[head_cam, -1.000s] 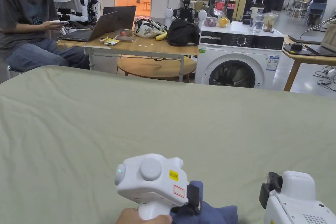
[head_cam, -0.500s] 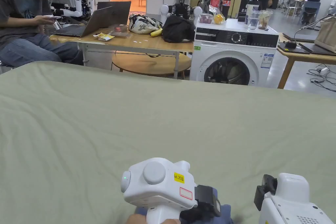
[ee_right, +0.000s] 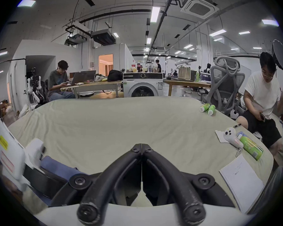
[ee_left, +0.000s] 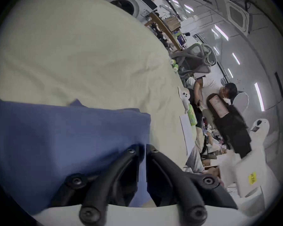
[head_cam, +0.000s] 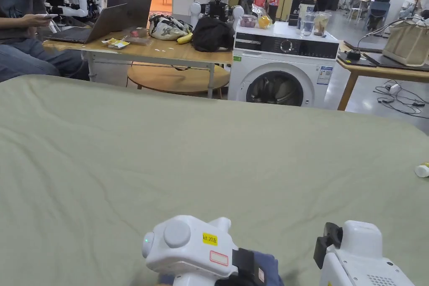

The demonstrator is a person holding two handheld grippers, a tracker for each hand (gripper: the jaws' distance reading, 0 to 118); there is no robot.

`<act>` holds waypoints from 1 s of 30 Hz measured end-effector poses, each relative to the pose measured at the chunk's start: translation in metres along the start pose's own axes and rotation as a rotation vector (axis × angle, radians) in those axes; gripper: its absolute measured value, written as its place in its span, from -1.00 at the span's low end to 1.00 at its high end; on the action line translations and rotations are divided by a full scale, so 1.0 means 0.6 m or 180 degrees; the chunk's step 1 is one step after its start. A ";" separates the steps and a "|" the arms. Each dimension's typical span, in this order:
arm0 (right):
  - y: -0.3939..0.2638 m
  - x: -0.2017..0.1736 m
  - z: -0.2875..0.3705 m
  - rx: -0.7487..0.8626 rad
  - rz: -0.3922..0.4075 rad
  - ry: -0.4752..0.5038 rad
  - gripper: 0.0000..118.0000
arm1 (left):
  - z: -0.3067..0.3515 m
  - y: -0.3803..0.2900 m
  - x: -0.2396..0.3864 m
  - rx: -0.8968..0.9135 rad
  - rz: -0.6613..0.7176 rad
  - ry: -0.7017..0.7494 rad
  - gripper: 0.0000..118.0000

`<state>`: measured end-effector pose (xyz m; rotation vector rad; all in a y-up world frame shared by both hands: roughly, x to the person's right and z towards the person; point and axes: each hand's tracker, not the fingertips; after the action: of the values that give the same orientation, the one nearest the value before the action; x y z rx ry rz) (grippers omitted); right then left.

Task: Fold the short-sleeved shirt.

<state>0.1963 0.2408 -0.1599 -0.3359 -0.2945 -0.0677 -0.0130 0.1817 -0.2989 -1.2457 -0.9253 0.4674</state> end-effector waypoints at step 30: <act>0.053 -0.079 -0.013 0.0524 0.0128 0.0114 -1.00 | 0.274 -0.061 0.022 0.3006 -0.1659 0.1852 -1.00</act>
<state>0.1567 0.2690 -0.1909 -0.1768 -0.2560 -0.0096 -0.1438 0.2785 -0.2537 -0.2139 -0.3909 0.0680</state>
